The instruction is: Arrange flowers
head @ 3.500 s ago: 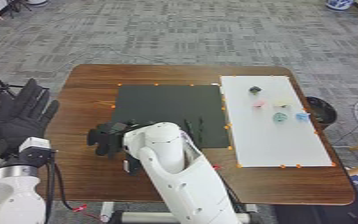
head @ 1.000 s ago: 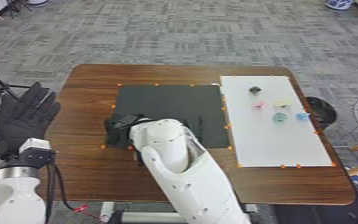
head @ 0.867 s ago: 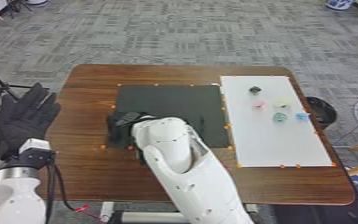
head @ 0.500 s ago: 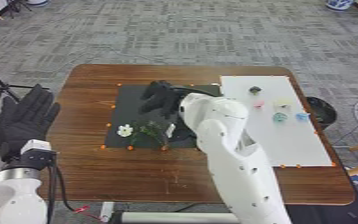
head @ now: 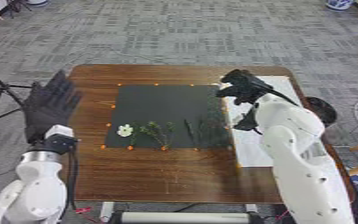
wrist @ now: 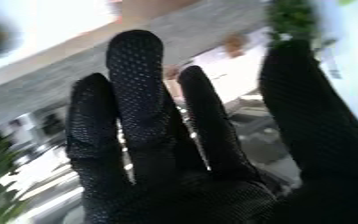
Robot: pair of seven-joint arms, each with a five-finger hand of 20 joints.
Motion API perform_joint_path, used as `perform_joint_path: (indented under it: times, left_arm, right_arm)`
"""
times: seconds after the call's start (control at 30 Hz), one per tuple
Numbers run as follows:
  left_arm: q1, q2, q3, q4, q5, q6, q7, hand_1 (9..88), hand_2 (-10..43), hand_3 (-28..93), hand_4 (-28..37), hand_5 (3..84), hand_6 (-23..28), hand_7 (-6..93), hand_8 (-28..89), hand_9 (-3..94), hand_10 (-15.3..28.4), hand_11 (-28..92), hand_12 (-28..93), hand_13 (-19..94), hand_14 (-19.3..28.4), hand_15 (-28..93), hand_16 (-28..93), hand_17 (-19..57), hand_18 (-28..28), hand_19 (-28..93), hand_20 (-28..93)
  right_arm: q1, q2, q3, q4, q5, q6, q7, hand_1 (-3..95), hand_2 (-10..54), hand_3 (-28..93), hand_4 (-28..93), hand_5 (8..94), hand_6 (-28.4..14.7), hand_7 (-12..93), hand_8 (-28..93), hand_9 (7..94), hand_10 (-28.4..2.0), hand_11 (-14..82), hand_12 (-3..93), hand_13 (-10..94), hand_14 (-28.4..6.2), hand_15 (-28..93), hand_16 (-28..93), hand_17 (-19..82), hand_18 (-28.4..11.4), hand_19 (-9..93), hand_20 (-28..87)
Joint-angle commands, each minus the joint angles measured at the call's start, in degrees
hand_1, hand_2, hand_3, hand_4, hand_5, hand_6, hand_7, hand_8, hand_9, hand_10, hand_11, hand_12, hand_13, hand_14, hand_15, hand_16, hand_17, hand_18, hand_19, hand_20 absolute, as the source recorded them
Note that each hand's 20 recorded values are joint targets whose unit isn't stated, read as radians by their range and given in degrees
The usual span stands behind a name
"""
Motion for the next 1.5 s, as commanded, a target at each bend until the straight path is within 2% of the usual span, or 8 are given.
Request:
perform_joint_path:
  times: [0.03, 0.3, 0.6, 0.83, 1.0, 1.23, 1.33, 1.5]
  left_arm:
    - [-6.6, 0.26, 4.54, 1.35, 0.41, -0.86, -1.16, 25.0, 15.1, 66, -28.3, 42.2, 7.3, 8.5, -9, 30.4, 12.7, 15, 6, 22, 8.7, 12, -6, -3.2, 10.2, 31, 6]
    - [-5.7, -0.73, 5.05, -0.01, 1.08, -0.57, -1.50, 25.1, 15.1, 67, -28.3, 42.5, 7.5, 9.1, -9, 30.3, 12.7, 16, 6, 22, 8.9, 13, -6, -3.6, 10.4, 31, 6]
    - [-5.5, -1.13, 5.40, -0.15, 0.84, 0.53, -1.34, 25.2, 15.1, 66, -28.3, 42.7, 7.4, 9.4, -9, 30.4, 12.9, 16, 6, 22, 9.3, 13, -6, -4.0, 10.8, 32, 6]
    - [-5.6, -1.59, 5.96, 0.25, 1.10, -0.78, -2.20, 25.3, 14.9, 67, -28.3, 42.1, 7.2, 9.5, -9, 28.8, 12.3, 16, 6, 22, 9.4, 13, -6, -4.3, 11.2, 32, 6]
    - [-6.1, -1.97, 6.69, 0.75, 0.98, -1.55, -3.51, 25.7, 14.8, 66, -28.3, 42.1, 7.3, 9.2, -9, 28.9, 12.1, 15, 6, 22, 9.1, 13, -6, -4.3, 11.3, 32, 6]
    - [-6.0, -2.06, 6.51, 1.07, 0.93, -1.98, -4.83, 25.5, 14.9, 66, -28.3, 42.5, 7.4, 9.2, -9, 29.8, 12.5, 16, 6, 23, 9.5, 13, -5, -4.4, 11.4, 32, 6]
    - [-5.7, -2.41, 5.88, 1.62, 0.81, -3.52, -6.22, 25.3, 14.9, 66, -28.3, 42.5, 7.3, 8.8, -9, 30.7, 12.8, 16, 6, 23, 9.5, 14, -5, -4.4, 11.4, 32, 6]
    - [-4.2, -2.46, 4.69, 1.24, 1.21, -3.50, -6.43, 25.2, 15.0, 66, -28.3, 43.6, 7.9, 8.2, -9, 32.3, 13.3, 16, 6, 24, 9.9, 14, -6, -4.4, 11.4, 32, 6]
  right_arm:
    - [-5.0, 6.0, 7.3, 1.2, -4.6, -2.3, 3.4, 36.6, -2.0, 74, -23, 45.6, -8.7, 6, -9, 42.2, -18.5, 7.0, 9.5, 67, -11.7, 60, 24, 39, -21.2, 87, 23]
    - [-7.4, 7.2, 10.1, 0.5, -4.7, -7.3, 6.8, 43.0, -9.0, 76, -24, 43.5, -12.2, 3, -9, 36.8, -18.4, 6.9, 8.4, 63, -12.5, 63, 23, 37, -21.5, 85, 25]
    - [-6.9, 6.9, 7.7, 4.5, -13.4, -4.6, 5.9, 47.3, -9.5, 76, -27, 41.1, -9.3, 5, -9, 34.6, -16.5, 7.7, 7.8, 62, -12.4, 66, 24, 36, -22.0, 84, 27]
    - [-6.8, 6.3, 7.4, 8.2, -14.4, -2.7, 5.6, 49.6, -9.5, 76, -28, 42.9, -7.9, 7, -10, 36.9, -15.2, 9.4, 7.3, 64, -11.3, 66, 27, 38, -22.2, 85, 28]
    - [-8.7, 6.0, 7.4, 8.5, -13.9, 2.5, 5.7, 52.2, -9.5, 73, -28, 52.2, -2.9, 12, -12, 51.9, -9.8, 11.9, 8.9, 67, -9.6, 65, 30, 39, -21.6, 87, 30]
    - [-10.1, 6.4, 7.0, 8.6, -15.3, 9.0, 5.5, 58.4, -7.5, 58, -28, 69.8, 0.9, 17, -5, 69.1, -9.6, 12.7, 13.0, 72, -8.5, 65, 27, 41, -21.1, 87, 35]
    - [-10.5, 6.8, 6.8, 8.3, -15.4, 12.1, 5.5, 58.5, -6.8, 60, -28, 75.2, 0.4, 20, -1, 73.7, -9.6, 11.0, 18.4, 72, -8.3, 64, 28, 42, -20.9, 87, 35]
    - [-11.4, 7.0, 6.5, 5.2, -14.7, 15.1, 5.4, 58.2, -8.1, 66, -28, 76.9, -0.4, 27, 2, 76.8, -9.8, 9.7, 22.8, 72, -7.9, 63, 28, 42, -20.6, 86, 36]
